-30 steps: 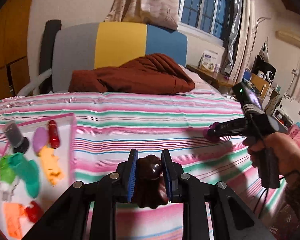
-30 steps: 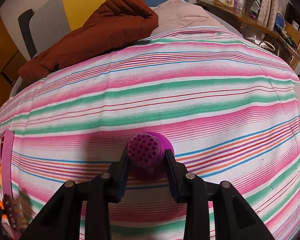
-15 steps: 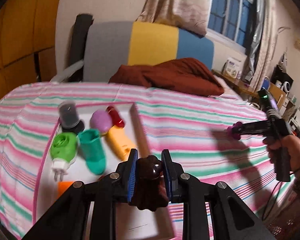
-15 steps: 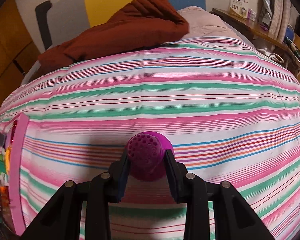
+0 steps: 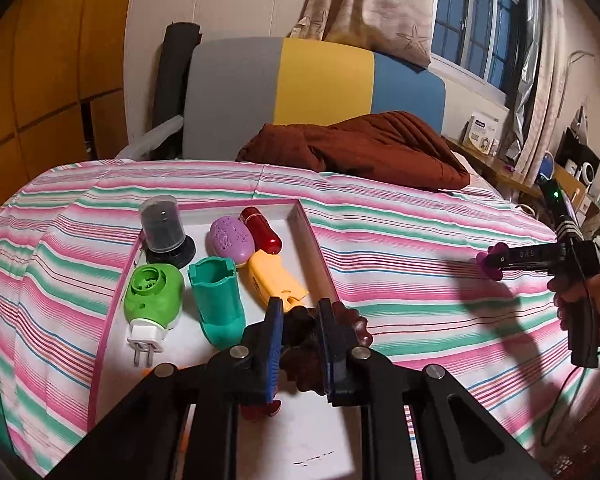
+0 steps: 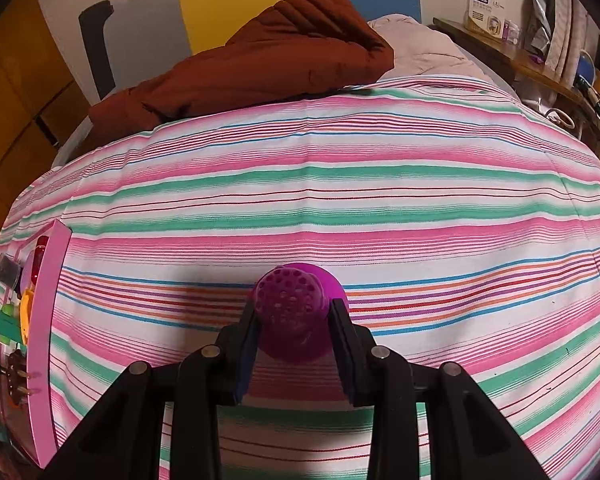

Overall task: Organize rigid objects
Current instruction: 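Carry the brown figure toward the tray with the left gripper while the right holds the purple cup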

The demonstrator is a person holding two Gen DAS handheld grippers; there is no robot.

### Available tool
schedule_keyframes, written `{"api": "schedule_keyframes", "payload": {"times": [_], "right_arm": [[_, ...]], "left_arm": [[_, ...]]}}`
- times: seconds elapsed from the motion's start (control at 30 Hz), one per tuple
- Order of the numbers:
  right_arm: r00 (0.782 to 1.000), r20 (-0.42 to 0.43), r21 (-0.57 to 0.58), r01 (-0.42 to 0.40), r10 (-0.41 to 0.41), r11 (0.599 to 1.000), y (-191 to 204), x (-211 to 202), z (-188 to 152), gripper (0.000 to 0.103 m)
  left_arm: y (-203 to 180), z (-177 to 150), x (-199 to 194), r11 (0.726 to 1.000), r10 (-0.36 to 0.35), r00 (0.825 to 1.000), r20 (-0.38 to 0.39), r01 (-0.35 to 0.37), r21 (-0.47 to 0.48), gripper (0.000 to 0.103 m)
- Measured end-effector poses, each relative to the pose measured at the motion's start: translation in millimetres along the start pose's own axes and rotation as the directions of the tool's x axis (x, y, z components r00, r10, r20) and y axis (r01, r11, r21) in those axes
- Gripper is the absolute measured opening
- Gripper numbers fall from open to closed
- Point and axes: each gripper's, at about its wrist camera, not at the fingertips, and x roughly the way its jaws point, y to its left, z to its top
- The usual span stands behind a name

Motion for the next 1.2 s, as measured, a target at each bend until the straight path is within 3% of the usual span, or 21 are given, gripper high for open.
{"api": "schedule_keyframes", "payload": {"times": [0.1, 0.17, 0.23, 0.3, 0.33, 0.37, 0.43, 0.6, 0.77, 0.9, 1.0, 1.2], "right_arm": [[1.0, -0.001, -0.002, -0.001, 0.001, 1.0, 0.9, -0.1, -0.5, 0.034], [1.0, -0.006, -0.001, -0.005, 0.005, 1.0, 0.6, 0.7, -0.5, 0.034], [1.0, -0.006, 0.002, -0.007, 0.007, 1.0, 0.7, 1.2, 0.0, 0.034], [1.0, -0.004, -0.001, -0.006, 0.006, 1.0, 0.8, 1.4, 0.8, 0.034], [1.0, -0.003, -0.004, -0.005, 0.005, 1.0, 1.3, 1.3, 1.0, 0.034], [1.0, -0.003, -0.004, -0.005, 0.005, 1.0, 1.5, 1.4, 1.0, 0.034], [1.0, -0.005, -0.004, -0.006, 0.006, 1.0, 1.4, 1.8, 0.7, 0.034], [1.0, -0.004, 0.001, -0.004, 0.004, 1.0, 0.2, 2.0, 1.0, 0.034], [1.0, -0.006, 0.002, -0.003, 0.003, 1.0, 0.8, 3.6, 1.3, 0.034], [1.0, -0.005, 0.001, -0.005, 0.005, 1.0, 0.8, 3.5, 0.8, 0.034], [1.0, -0.001, 0.008, -0.002, 0.002, 1.0, -0.7, 2.4, 0.9, 0.034], [1.0, 0.0, 0.002, -0.007, 0.007, 1.0, -0.4, 2.8, 1.3, 0.034]], "left_arm": [[5.8, -0.9, 3.4, 0.999, -0.001, 1.0, -0.023, 0.0, -0.035, 0.025], [12.7, -3.7, 4.0, 0.996, -0.016, 0.999, -0.033, 0.013, -0.092, 0.045], [19.0, -7.3, 6.6, 0.989, -0.035, 0.999, -0.038, 0.029, -0.145, 0.052], [18.0, -7.4, 10.5, 0.985, -0.063, 0.997, -0.047, 0.055, -0.165, 0.047], [15.3, -6.5, 12.3, 0.986, -0.065, 0.997, -0.045, 0.057, -0.155, 0.032], [11.4, -5.4, 15.4, 0.99, -0.053, 0.997, -0.049, 0.046, -0.132, 0.024], [9.4, -3.9, 18.2, 0.992, -0.039, 0.998, -0.044, 0.033, -0.118, 0.023], [20.6, -1.6, 9.3, 0.981, -0.047, 0.999, -0.005, 0.046, -0.187, 0.023], [17.9, 2.9, 0.3, 0.99, -0.04, 0.999, 0.02, 0.043, -0.136, 0.023], [10.8, -5.1, 9.0, 0.996, 0.01, 1.0, -0.025, -0.012, -0.088, 0.023], [0.2, -10.0, 9.6, 0.997, 0.079, 0.997, -0.014, -0.079, 0.007, 0.023], [-7.2, -5.9, 20.3, 0.997, 0.058, 0.998, 0.005, -0.058, 0.048, 0.025]]}}
